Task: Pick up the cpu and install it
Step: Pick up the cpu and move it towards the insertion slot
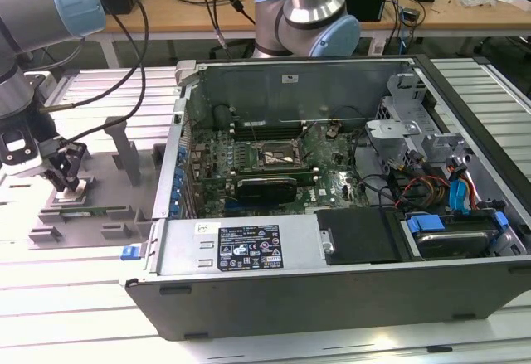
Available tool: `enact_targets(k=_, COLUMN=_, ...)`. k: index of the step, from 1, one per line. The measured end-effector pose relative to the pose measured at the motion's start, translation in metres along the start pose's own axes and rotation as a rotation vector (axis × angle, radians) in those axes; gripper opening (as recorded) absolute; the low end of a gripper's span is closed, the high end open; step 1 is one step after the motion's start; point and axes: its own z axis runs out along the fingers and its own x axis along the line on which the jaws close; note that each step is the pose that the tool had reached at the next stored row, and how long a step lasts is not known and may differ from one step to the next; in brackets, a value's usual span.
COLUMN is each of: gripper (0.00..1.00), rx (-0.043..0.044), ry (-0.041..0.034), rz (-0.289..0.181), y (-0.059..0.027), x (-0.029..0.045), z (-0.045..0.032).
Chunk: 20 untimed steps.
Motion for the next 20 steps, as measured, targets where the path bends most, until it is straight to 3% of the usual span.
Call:
enact_targets(k=2, gripper=0.42, rx=0.0, ry=0.0, rz=0.0, y=-0.0001, x=0.0, z=0.0)
enact_targets(k=4, gripper=0.42, rx=0.0, ry=0.0, rz=0.0, y=-0.0002, x=0.0, z=0.0)
enact_targets(k=5, gripper=0.48, rx=0.0, ry=0.0001, rz=0.0, y=-0.0002, x=0.0, z=0.0)
enact_targets(k=12, gripper=0.5, rx=0.0, ry=0.0, rz=0.0, y=-0.0005, x=0.0, z=0.0)
enact_targets(k=14, gripper=0.56, rx=0.0, ry=-0.0002, rz=0.0, y=-0.0007, x=0.0001, z=0.0)
enact_targets(k=17, gripper=0.56, rx=-0.0031, ry=-0.0416, rz=-0.001, y=-0.0009, x=0.0022, z=0.0012)
enact_targets(k=20, gripper=0.56, rx=-0.0028, ry=-0.0418, rz=-0.001, y=-0.0008, x=0.0022, z=0.0012)
